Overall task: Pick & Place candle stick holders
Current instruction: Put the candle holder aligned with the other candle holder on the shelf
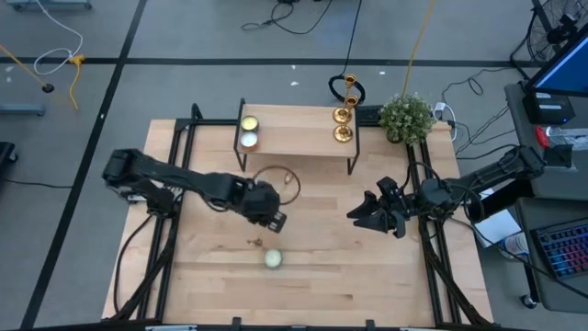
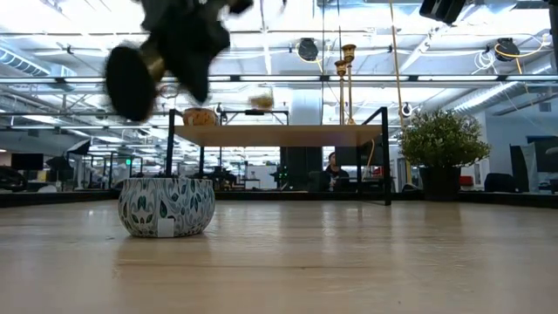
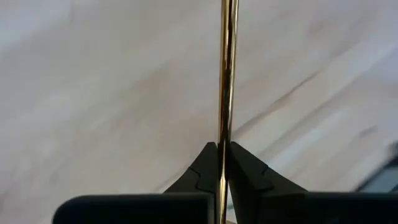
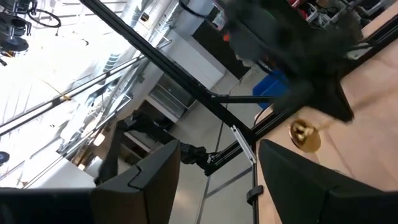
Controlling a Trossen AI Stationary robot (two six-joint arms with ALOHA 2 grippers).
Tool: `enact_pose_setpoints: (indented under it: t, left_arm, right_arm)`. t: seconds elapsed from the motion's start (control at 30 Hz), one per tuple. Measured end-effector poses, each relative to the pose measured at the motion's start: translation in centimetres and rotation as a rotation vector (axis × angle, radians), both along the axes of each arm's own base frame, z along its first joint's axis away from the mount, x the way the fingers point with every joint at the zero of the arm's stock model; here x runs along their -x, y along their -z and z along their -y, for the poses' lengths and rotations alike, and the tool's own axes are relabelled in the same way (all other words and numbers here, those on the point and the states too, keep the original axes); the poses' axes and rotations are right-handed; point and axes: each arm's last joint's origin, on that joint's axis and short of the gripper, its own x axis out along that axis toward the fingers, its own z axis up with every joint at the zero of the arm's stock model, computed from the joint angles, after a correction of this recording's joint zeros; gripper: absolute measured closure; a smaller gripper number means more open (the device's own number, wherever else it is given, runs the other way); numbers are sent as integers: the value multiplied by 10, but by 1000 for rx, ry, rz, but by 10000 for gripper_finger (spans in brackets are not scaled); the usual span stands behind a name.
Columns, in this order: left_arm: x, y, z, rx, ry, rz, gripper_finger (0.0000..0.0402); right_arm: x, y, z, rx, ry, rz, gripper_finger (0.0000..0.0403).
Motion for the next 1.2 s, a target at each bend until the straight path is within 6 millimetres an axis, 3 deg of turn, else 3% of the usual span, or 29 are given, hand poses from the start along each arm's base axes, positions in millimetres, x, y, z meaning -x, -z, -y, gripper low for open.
enact_pose_setpoints:
  t: [0.17, 0.3, 0.4, 0.6, 0.77, 1.2]
  left_arm:
    - [4, -64, -1, -179, -40, 349, 386]
    - [-10, -105, -2, -322, -11, 653, 386]
    - [-26, -124, -6, -343, -14, 839, 386]
    - [-54, -110, -3, -297, 70, 862, 386]
    - [-75, -100, 4, -223, 149, 948, 386]
    - [-81, -105, 9, -187, 187, 1064, 386]
  right_arm:
    - [-1, 2, 3, -19, 32, -30, 188]
    - [-2, 2, 5, -16, 48, -27, 188]
    - [-3, -2, 7, 1, 73, 30, 188]
    - [0, -15, 9, 45, 126, 175, 188]
    - [-1, -13, 9, 54, 130, 146, 188]
    - [-2, -10, 9, 59, 148, 120, 188]
